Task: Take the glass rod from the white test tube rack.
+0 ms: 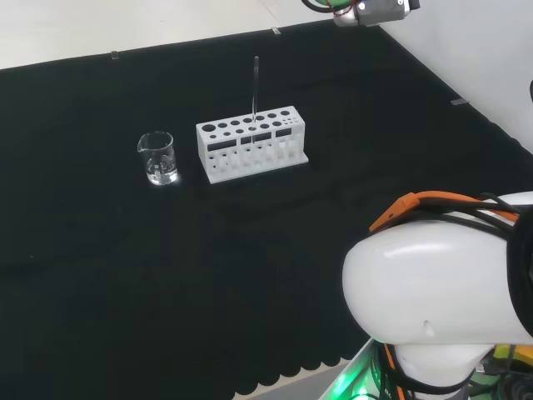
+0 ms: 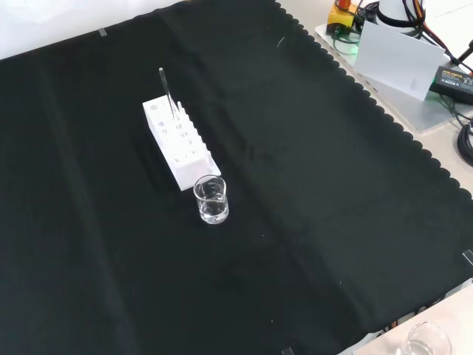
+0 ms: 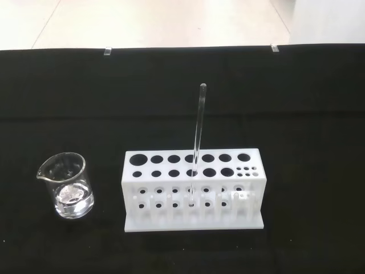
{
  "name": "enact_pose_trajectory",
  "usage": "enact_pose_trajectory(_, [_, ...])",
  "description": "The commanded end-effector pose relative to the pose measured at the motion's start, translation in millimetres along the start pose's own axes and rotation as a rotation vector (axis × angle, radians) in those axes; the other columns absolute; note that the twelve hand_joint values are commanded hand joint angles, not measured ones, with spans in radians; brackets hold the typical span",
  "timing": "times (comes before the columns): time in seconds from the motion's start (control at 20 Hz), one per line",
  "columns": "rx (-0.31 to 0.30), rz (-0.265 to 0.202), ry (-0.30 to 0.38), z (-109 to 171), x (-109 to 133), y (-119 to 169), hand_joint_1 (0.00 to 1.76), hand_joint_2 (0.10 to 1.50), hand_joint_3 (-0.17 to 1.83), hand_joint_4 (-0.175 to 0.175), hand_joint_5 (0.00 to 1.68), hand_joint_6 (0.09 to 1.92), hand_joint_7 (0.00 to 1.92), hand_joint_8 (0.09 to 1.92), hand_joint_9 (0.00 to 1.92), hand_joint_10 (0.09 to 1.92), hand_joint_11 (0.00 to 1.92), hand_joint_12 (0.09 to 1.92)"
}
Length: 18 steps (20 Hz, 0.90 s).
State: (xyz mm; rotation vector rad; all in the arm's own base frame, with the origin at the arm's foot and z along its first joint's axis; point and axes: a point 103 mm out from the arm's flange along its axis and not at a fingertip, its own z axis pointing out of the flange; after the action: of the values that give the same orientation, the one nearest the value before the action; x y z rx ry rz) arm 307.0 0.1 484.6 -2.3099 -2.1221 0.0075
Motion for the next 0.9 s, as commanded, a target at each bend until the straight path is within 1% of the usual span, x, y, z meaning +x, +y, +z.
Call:
enact_pose_trajectory(0.05, [0.007, 0.105, -0.082, -61.7, -18.1, -98.0, 0.87, 1.1, -0.17, -0.167, 0.23, 0.17, 0.21, 0.5, 0.41, 0.42, 0.34, 1.25])
enact_pose_trajectory(0.1, [0.007, 0.11, -0.087, -65.0, -19.1, -105.2, 0.82, 1.1, -0.17, -0.166, 0.14, 0.09, 0.1, 0.46, 0.22, 0.55, 0.19, 1.34])
enact_pose_trajectory(0.15, [0.008, 0.111, -0.09, -65.4, -18.6, -107.5, 0.79, 1.1, -0.17, -0.165, 0.09, 0.09, 0.05, 0.44, 0.11, 0.64, 0.11, 1.38])
enact_pose_trajectory(0.25, [0.008, 0.109, -0.104, -65.4, -14.5, -108.0, 0.77, 1.1, -0.17, -0.165, 0.06, 0.09, 0.01, 0.43, 0.02, 0.73, 0.05, 1.42])
enact_pose_trajectory(0.7, [0.0, 0.105, -0.088, -65.7, -15.2, -107.1, 0.77, 1.1, -0.17, -0.162, 0.05, 0.09, 0.0, 0.43, 0.0, 0.77, 0.04, 1.43])
enact_pose_trajectory(0.75, [-0.006, 0.103, -0.098, -65.4, -13.6, -107.0, 0.77, 1.1, -0.17, -0.162, 0.05, 0.09, 0.0, 0.44, 0.0, 0.77, 0.04, 1.43])
enact_pose_trajectory(0.9, [-0.005, 0.107, -0.075, -65.5, -16.4, -103.6, 0.76, 1.1, -0.17, -0.161, 0.06, 0.09, 0.0, 0.45, 0.0, 0.79, 0.04, 1.43])
